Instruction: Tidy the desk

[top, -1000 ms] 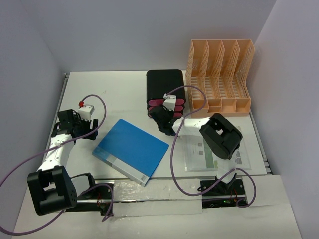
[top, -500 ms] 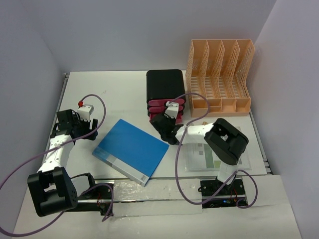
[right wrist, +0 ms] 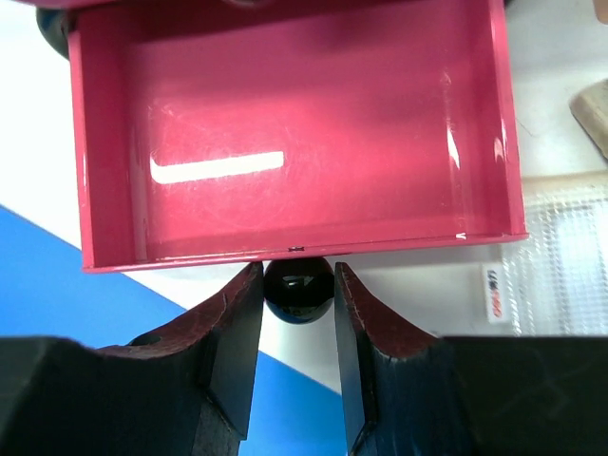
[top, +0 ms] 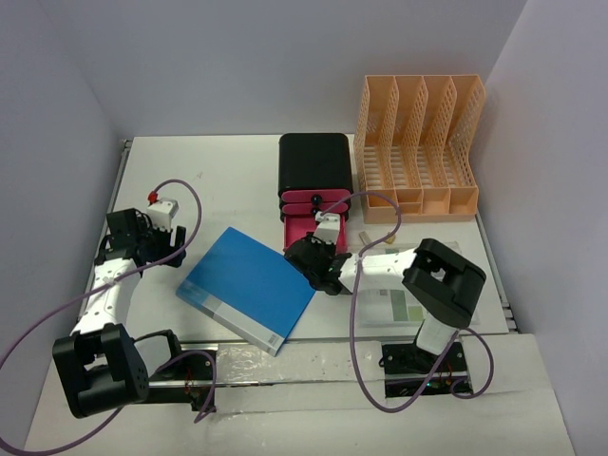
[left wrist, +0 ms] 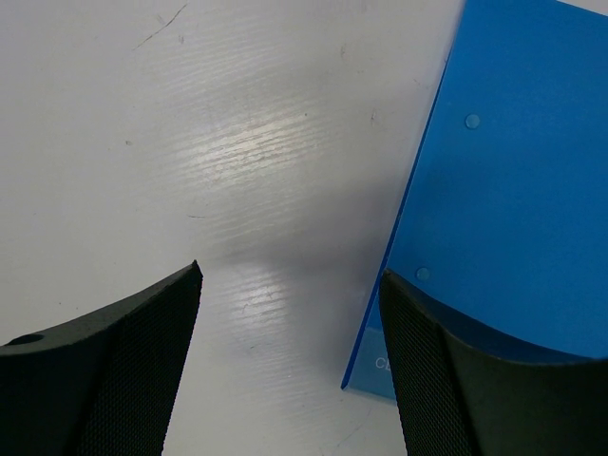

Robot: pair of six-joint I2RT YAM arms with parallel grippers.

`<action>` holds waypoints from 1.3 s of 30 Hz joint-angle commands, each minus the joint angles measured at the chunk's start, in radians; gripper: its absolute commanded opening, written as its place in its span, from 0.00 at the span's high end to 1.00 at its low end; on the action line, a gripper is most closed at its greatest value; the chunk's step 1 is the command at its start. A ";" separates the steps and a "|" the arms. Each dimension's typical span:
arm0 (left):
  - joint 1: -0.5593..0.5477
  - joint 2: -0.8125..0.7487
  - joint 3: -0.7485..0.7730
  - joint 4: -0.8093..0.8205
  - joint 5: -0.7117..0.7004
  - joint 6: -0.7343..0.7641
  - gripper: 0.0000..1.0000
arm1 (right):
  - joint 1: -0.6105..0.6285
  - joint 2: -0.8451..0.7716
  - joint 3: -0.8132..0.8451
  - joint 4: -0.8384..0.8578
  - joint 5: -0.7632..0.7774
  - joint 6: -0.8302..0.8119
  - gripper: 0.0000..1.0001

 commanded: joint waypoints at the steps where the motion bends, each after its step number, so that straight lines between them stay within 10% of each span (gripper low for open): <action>1: 0.011 -0.027 0.045 -0.005 0.039 0.016 0.19 | 0.012 -0.042 -0.036 -0.054 -0.009 0.023 0.63; 10: 0.012 -0.026 0.045 -0.007 0.047 0.020 0.19 | 0.064 -0.134 -0.035 -0.100 -0.047 -0.095 0.24; 19: 0.011 -0.022 0.045 -0.009 0.056 0.022 0.19 | 0.015 -0.486 -0.047 -0.314 -0.037 -0.133 0.25; 26: 0.012 -0.023 0.031 0.019 0.012 0.002 0.17 | -0.316 -0.723 -0.108 -0.459 -0.094 -0.049 0.31; 39: 0.012 -0.044 0.016 0.046 -0.017 -0.020 0.09 | -0.705 -0.505 -0.148 -0.283 -0.238 -0.097 0.35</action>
